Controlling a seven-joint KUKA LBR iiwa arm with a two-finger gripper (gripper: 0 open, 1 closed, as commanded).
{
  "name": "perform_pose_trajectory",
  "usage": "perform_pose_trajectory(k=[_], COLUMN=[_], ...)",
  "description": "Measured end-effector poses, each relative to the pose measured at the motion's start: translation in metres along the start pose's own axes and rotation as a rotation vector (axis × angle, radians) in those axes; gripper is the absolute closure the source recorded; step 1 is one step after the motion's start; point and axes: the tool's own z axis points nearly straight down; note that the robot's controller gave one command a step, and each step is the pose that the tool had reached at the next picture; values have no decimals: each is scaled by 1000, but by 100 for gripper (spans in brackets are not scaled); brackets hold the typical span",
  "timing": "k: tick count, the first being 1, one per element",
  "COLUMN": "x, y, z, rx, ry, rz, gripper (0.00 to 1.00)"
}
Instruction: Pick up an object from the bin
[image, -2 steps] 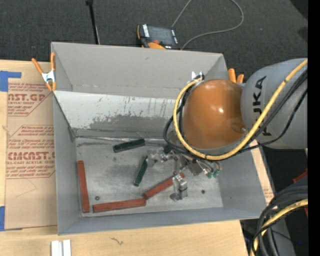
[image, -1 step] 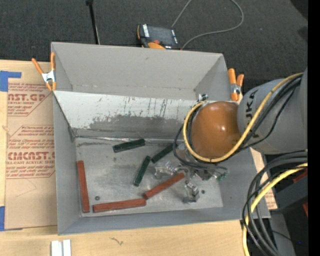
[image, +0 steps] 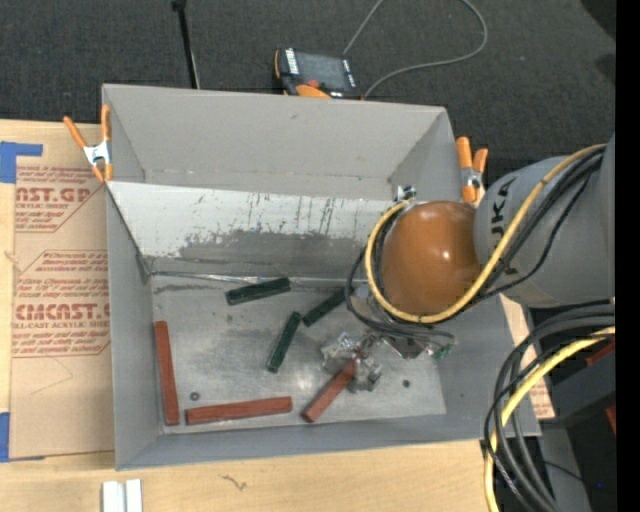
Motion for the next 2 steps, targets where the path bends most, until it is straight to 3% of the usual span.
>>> perform_pose_trajectory(k=[1,2], x=[38,19], y=[-5,-57], z=[-121,-243], rx=[7,11], ry=[-4,-9], rz=[51,57], gripper=[100,100])
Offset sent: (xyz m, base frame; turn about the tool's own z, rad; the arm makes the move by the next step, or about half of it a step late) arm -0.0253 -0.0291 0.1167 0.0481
